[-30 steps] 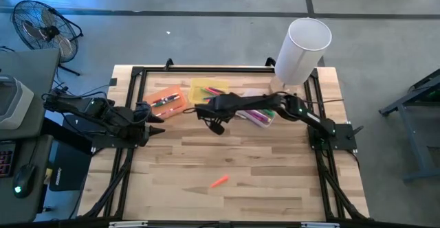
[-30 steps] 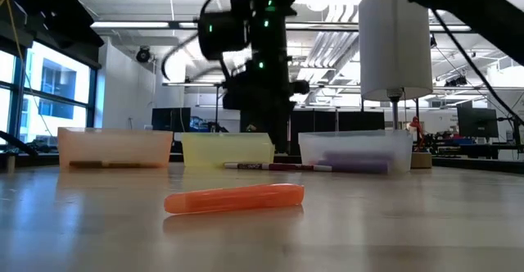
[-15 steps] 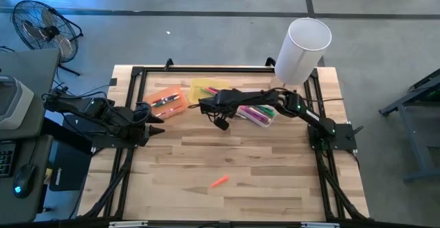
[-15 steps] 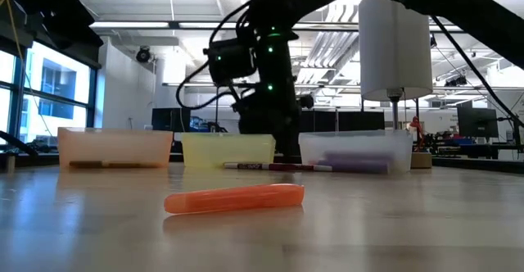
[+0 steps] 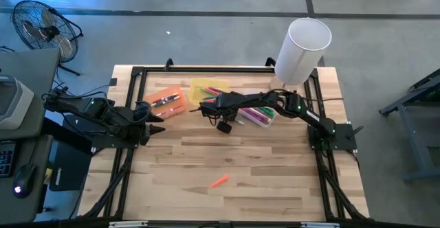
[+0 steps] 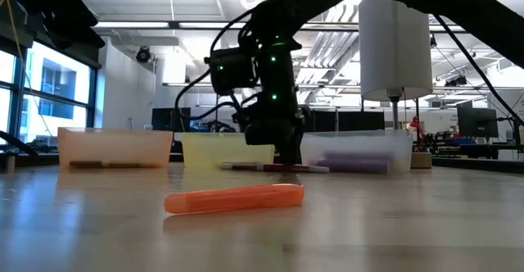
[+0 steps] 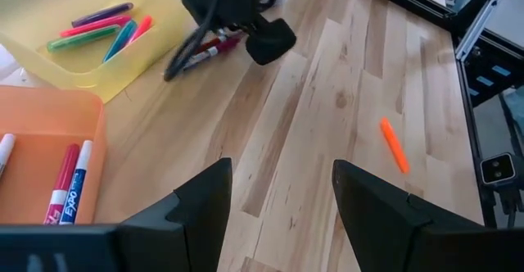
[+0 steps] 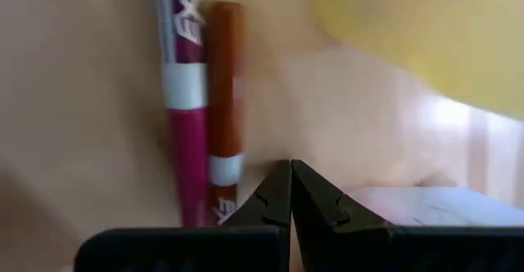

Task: Pick & Place Markers
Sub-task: Adjust the marker pens on the table, then put the dark red marker pen into the orange bin

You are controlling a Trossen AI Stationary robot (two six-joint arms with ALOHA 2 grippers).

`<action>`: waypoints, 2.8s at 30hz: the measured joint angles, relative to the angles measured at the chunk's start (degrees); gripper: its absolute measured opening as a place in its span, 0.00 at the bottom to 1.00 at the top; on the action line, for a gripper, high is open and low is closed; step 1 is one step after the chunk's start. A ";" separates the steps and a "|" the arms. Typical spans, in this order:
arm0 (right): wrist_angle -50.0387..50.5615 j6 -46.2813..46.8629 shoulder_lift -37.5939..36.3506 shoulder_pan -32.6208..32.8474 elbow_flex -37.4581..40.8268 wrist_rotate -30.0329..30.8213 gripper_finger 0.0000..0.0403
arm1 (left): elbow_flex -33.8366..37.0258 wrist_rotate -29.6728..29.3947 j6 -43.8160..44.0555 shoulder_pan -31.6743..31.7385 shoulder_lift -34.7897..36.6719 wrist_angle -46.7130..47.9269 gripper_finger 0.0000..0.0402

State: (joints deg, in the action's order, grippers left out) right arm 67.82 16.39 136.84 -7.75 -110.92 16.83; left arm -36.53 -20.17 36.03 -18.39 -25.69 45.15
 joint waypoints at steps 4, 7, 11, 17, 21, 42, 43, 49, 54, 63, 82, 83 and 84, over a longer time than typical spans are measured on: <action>-0.93 -1.60 -0.44 2.07 -0.83 -3.86 0.00 | 0.00 -0.19 0.24 0.00 0.00 0.00 0.52; -2.81 -2.23 -1.62 3.43 -0.89 -7.40 0.00 | 0.00 -0.41 0.25 0.00 0.00 0.02 0.52; -2.49 1.55 -3.81 4.83 -0.89 -5.77 0.00 | 0.00 -0.59 0.24 0.00 0.00 -0.06 0.52; -4.52 10.72 -8.72 5.89 -0.89 -9.18 0.00 | 0.00 -0.60 1.87 0.00 -0.03 -0.06 0.52; -6.58 12.51 -10.97 7.43 -0.89 -8.23 0.00 | -0.06 -1.12 4.96 0.01 -1.55 0.29 0.52; -7.35 15.62 -11.93 14.95 4.88 -10.83 0.00 | -0.09 16.45 34.65 0.00 -39.82 8.97 0.52; -7.33 14.99 -12.06 15.01 4.90 -10.83 0.00 | -0.09 16.91 35.88 0.00 -41.65 8.65 0.52; -4.56 9.87 -16.87 16.18 4.92 -7.46 0.00 | -0.07 20.40 42.17 0.00 -52.32 8.70 0.52; 0.62 7.82 -23.24 17.44 4.92 -0.35 0.00 | -0.37 22.20 46.28 0.00 -58.07 7.20 0.52; 13.45 9.14 -35.07 19.58 5.04 9.78 0.00 | -0.28 24.78 54.85 0.04 -59.61 5.98 0.52; -28.60 26.96 -83.85 23.10 66.27 0.70 0.00 | -1.87 23.75 59.29 -0.09 -58.16 -4.03 0.26; -30.40 27.47 -85.21 23.31 67.93 0.55 0.00 | -1.88 23.38 59.33 -0.09 -58.16 -4.25 0.21; -31.71 27.96 -86.37 23.51 69.28 0.33 0.00 | -1.91 22.90 59.37 -0.09 -58.23 -4.47 0.16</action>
State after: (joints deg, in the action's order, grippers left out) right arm 36.11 44.35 50.46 15.76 -41.64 17.15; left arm -38.44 2.73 95.39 -18.48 -83.92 40.68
